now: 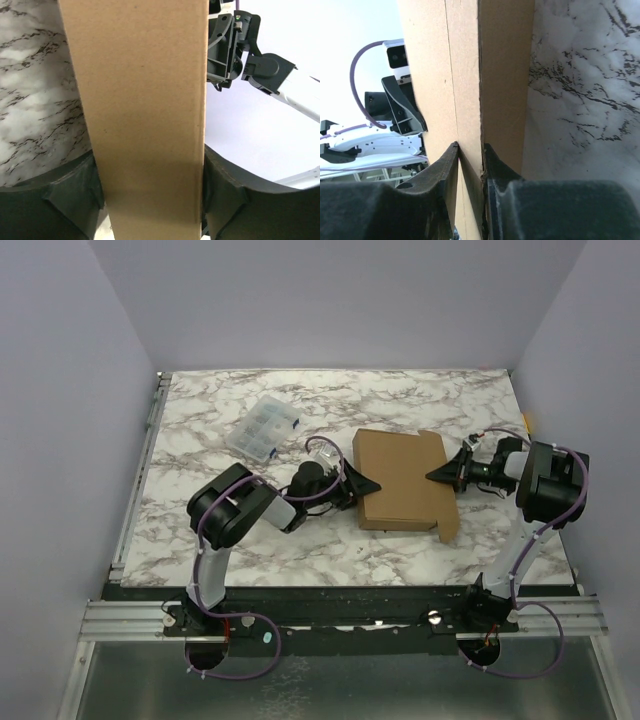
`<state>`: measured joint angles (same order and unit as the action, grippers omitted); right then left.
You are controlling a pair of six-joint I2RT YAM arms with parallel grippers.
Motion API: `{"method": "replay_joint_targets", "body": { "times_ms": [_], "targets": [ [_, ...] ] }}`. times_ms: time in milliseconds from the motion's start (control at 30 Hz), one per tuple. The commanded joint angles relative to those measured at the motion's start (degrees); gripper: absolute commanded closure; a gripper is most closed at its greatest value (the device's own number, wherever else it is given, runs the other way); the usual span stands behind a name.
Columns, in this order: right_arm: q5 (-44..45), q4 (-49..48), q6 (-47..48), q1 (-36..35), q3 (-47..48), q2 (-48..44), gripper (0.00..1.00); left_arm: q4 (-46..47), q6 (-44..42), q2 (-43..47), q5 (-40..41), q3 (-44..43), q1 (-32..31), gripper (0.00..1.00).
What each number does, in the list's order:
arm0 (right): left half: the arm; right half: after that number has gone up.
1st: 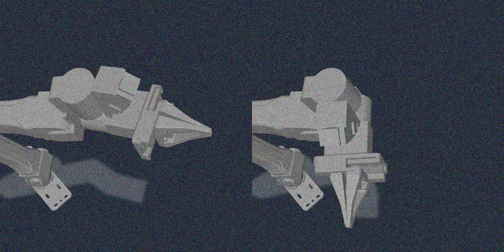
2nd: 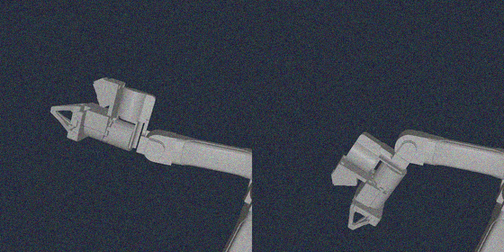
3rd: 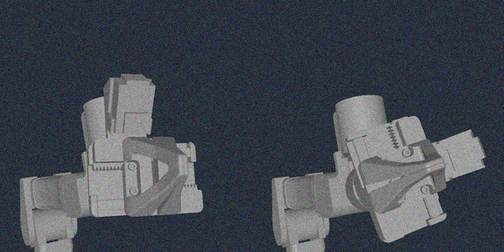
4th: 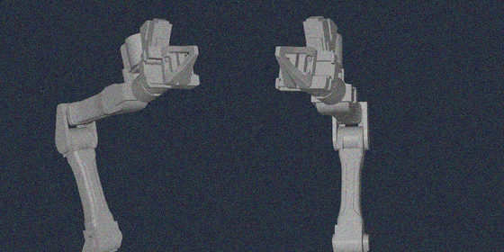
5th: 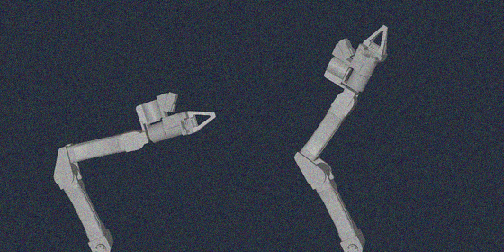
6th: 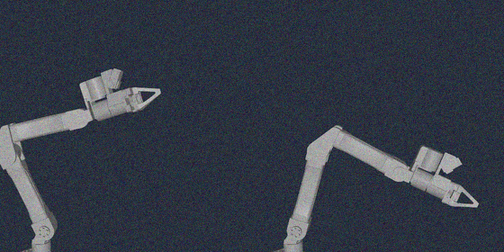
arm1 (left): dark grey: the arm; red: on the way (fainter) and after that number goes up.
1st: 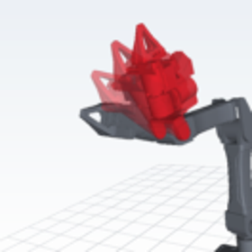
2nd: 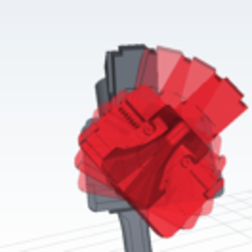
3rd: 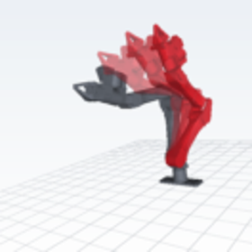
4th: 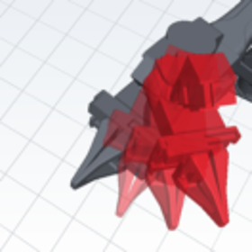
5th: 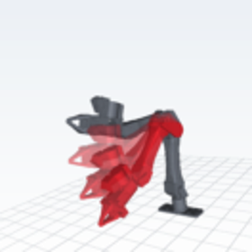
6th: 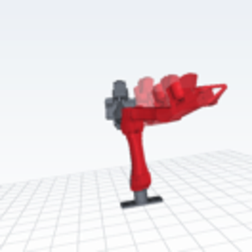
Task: Fold the paper box
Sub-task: Close the paper box at the center of the board.
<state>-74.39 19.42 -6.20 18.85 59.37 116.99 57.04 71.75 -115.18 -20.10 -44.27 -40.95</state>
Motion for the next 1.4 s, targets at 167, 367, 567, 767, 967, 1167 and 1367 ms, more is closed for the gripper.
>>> {"method": "replay_joint_targets", "body": {
  "times_ms": [167,367,567,767,967,1167,1367],
  "targets": [
    [11.1,2.1,8.7,0.3,-0.7,-1.8,0.45,0.7,-7.6,0.8,-1.0,-2.2,0.0,0.76],
    [11.0,5.4,12.6,1.3,1.4,-10.7,0.21,-14.4,-25.8,13.9,0.1,-1.7,2.6,0.82],
    [8.6,8.5,15.2,5.6,3.8,-18.8,0.15,-49.4,-56.7,26.9,9.3,-13.9,3.2,0.88],
    [4.9,10.4,15.9,7.7,4.3,-24.5,0.14,-61.4,-72.1,31.1,16.5,-21.7,3.3,1.00],
    [4.4,9.6,14.7,8.2,3.4,-26.7,0.14,-64.6,-92.5,34.0,27.6,-28.9,-1.0,1.00],
    [4.5,8.9,14.1,9.2,3.2,-26.7,0.14,-64.4,-114.7,34.8,43.2,-25.7,-17.4,1.00],
    [4.4,8.8,14.4,10.0,2.9,-26.0,0.14,-46.9,-134.7,30.6,64.7,-6.5,-32.5,1.00]
  ]
}}
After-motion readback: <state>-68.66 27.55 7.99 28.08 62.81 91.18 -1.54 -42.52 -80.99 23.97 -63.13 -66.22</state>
